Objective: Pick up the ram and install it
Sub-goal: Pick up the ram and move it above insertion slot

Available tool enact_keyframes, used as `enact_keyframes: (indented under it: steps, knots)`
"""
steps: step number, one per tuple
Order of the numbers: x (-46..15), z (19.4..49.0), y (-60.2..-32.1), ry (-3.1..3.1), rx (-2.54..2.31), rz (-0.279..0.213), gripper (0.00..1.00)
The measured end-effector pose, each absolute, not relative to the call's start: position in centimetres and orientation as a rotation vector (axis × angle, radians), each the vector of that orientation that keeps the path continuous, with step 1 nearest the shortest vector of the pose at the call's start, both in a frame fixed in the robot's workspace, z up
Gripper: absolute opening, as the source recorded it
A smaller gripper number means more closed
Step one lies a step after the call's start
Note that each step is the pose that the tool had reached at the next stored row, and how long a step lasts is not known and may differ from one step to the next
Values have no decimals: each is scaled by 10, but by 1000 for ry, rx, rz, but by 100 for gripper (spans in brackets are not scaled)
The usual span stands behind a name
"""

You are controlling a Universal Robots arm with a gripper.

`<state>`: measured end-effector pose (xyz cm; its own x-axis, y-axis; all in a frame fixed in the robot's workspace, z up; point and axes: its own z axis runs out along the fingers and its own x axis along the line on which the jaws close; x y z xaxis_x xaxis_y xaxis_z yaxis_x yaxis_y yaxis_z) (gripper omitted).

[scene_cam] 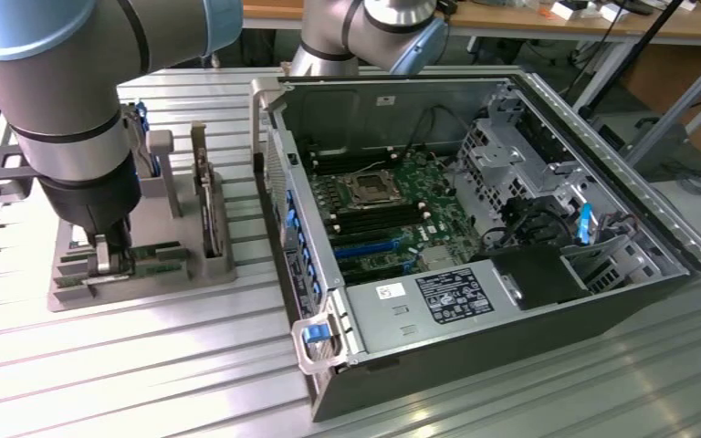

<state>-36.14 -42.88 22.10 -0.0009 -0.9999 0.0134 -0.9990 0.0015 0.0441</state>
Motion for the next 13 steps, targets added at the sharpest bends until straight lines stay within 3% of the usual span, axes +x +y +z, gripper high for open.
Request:
enact_keyframes:
  steps: [13]
  knots:
    - [-361, 245, -429, -2194, 2191, -34, 12]
